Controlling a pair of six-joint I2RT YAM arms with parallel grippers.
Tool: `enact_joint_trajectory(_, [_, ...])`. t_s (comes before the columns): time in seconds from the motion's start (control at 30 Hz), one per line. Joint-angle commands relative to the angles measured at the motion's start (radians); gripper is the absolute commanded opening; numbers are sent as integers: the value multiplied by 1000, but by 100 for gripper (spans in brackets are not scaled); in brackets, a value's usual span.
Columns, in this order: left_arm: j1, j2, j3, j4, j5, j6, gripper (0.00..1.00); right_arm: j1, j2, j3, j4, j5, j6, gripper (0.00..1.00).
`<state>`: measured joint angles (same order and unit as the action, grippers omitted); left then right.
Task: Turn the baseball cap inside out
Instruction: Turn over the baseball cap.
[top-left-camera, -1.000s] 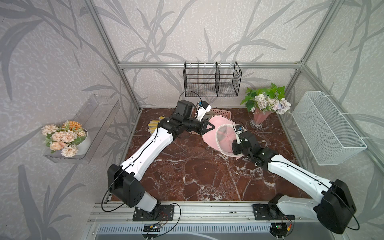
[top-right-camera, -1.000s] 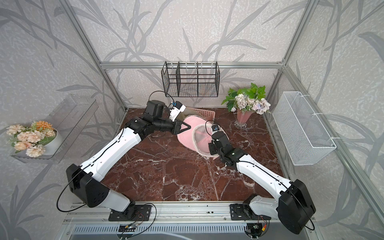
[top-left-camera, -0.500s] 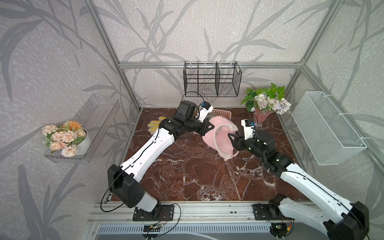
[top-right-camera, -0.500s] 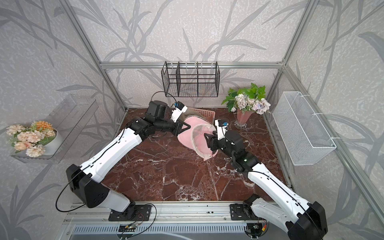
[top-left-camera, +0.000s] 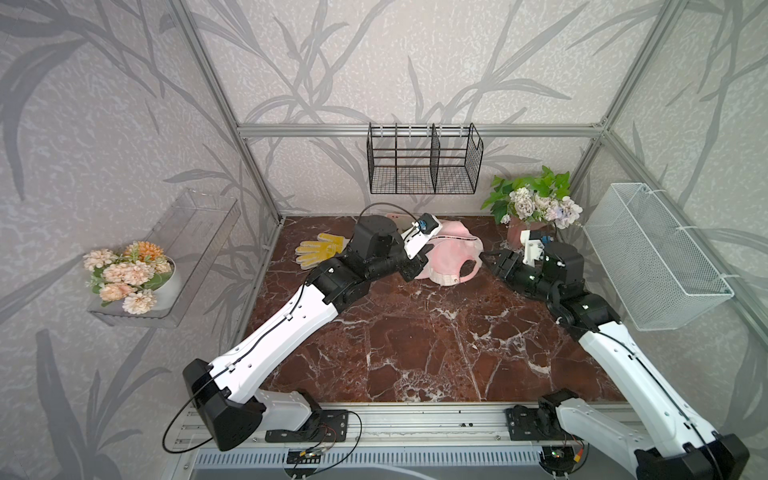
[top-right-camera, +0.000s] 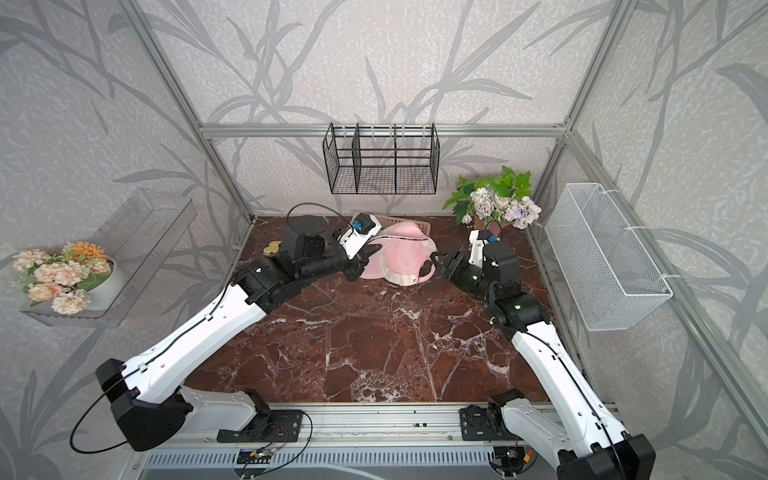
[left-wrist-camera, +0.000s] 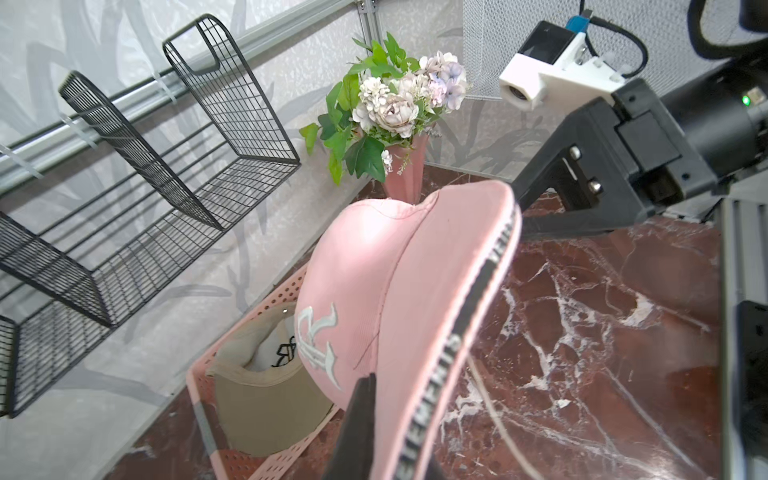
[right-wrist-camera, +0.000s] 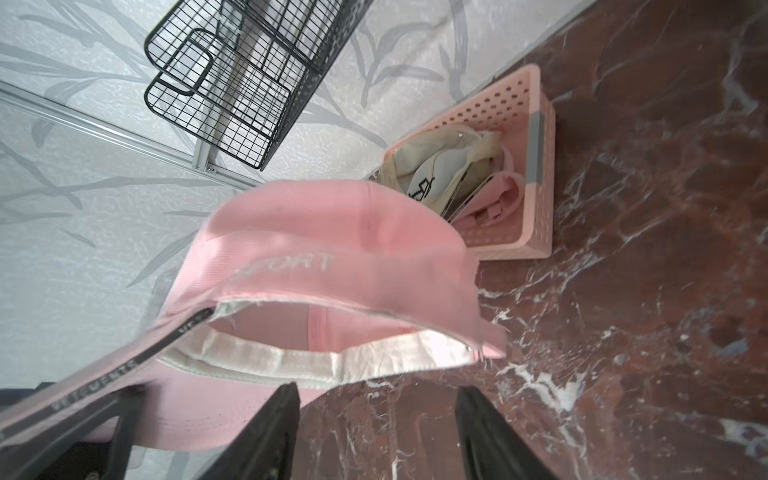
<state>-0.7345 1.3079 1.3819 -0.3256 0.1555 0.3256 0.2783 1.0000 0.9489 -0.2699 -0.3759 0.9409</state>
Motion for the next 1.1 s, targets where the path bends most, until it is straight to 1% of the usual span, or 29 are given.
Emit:
enact_joint_trajectory(0.0, [-23, -47, -91, 184, -120, 127, 0, -2, -6, -10, -8, -39, 134, 64])
enact_joint_trajectory(0.07, [-34, -64, -135, 238, -158, 160, 0, -2, -11, -5, -9, -38, 145, 64])
enact_joint_trajectory(0.13, [-43, -71, -165, 268, -166, 198, 0, -2, -11, -6, 9, -51, 162, 64])
enact_joint_trajectory(0.27, [-67, -84, -212, 295, -145, 251, 0, -2, 0, 1, 21, -55, 171, 64])
enact_joint_trajectory(0.4, [-98, -105, -259, 331, -123, 282, 0, -2, 15, -7, 45, -48, 188, 63])
enact_joint_trajectory(0.5, [-115, -104, -272, 330, -134, 297, 0, 2, 34, -10, 77, -70, 200, 62])
enact_joint_trajectory(0.73, [-155, -107, -301, 358, -151, 312, 0, 21, 61, -14, 109, -67, 216, 59])
enact_joint_trajectory(0.83, [-167, -103, -313, 366, -173, 321, 0, 28, 67, -20, 133, -71, 226, 55])
enact_joint_trajectory(0.93, [-181, -107, -326, 384, -184, 326, 0, 37, 76, -21, 139, -68, 228, 48])
enact_joint_trajectory(1.0, [-189, -107, -334, 397, -197, 330, 0, 40, 80, -30, 156, -70, 240, 42])
enact_joint_trajectory(1.07, [-196, -105, -341, 403, -217, 343, 0, 42, 81, -35, 168, -70, 243, 34])
